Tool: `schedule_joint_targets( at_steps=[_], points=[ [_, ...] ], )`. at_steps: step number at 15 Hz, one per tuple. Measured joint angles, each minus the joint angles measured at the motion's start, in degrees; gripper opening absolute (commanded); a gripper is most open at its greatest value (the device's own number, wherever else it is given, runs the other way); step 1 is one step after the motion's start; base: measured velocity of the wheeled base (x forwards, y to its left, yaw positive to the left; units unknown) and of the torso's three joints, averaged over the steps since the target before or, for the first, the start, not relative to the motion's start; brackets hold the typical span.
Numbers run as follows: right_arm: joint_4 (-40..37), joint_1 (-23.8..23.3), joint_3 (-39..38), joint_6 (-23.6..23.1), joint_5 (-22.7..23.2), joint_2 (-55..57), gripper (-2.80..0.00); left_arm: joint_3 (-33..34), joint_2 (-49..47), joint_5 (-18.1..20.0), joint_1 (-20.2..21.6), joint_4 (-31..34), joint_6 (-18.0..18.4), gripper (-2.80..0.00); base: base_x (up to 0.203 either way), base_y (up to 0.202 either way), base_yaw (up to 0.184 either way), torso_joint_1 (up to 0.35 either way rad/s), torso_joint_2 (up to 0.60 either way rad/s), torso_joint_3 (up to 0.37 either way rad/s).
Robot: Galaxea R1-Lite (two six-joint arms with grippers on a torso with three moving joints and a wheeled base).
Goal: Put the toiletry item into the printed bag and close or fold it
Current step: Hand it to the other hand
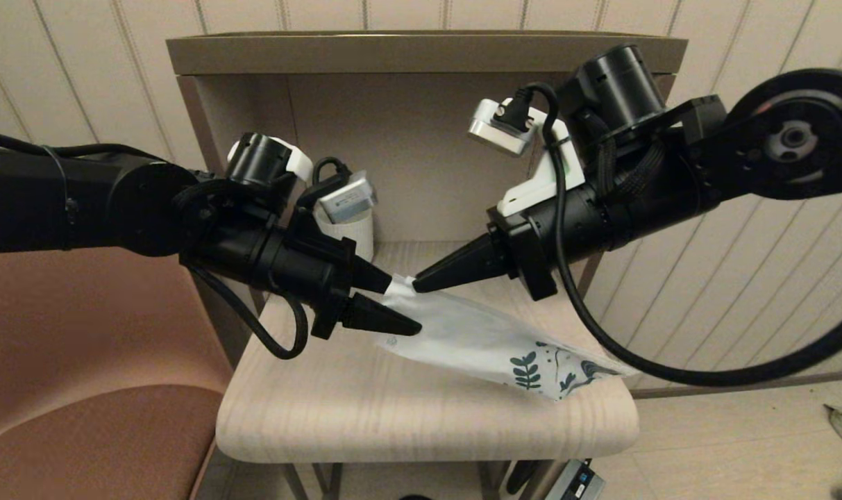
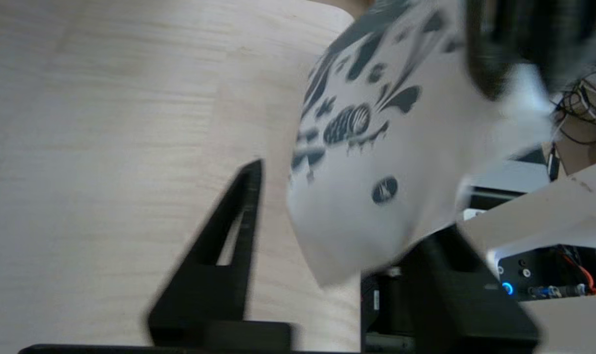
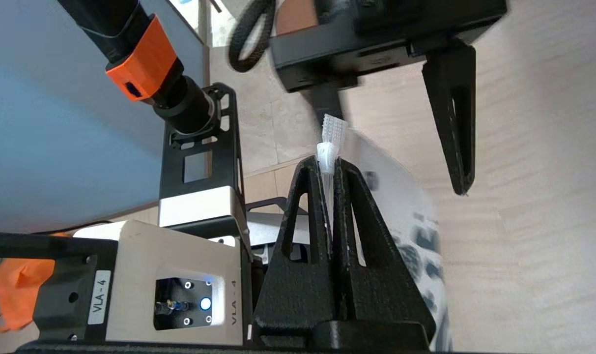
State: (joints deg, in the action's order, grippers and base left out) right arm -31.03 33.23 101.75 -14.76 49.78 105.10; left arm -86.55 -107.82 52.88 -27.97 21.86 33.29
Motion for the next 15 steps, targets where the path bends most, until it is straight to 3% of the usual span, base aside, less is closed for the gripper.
schedule_joint_targets(
  at_steps=[13,14,15],
  points=[
    [0.8,0.3,-0.6,0.1,0.3,0.0,-2.80,3.4,-0.2,5.3,0.7,-0.6,-0.4,-2.80,0.000,0.000,0.000,0.000,0.00,0.000],
    [0.8,0.3,-0.6,0.1,0.3,0.1,-2.80,4.4,0.0,6.3,1.1,-0.8,-0.2,0.00,0.000,0.000,0.000,0.000,0.00,0.000],
    [0.9,0.3,-0.6,0.1,0.3,0.1,-2.80,4.9,0.2,6.5,1.3,-0.8,-0.2,0.00,0.000,0.000,0.000,0.000,0.00,0.000]
  ],
)
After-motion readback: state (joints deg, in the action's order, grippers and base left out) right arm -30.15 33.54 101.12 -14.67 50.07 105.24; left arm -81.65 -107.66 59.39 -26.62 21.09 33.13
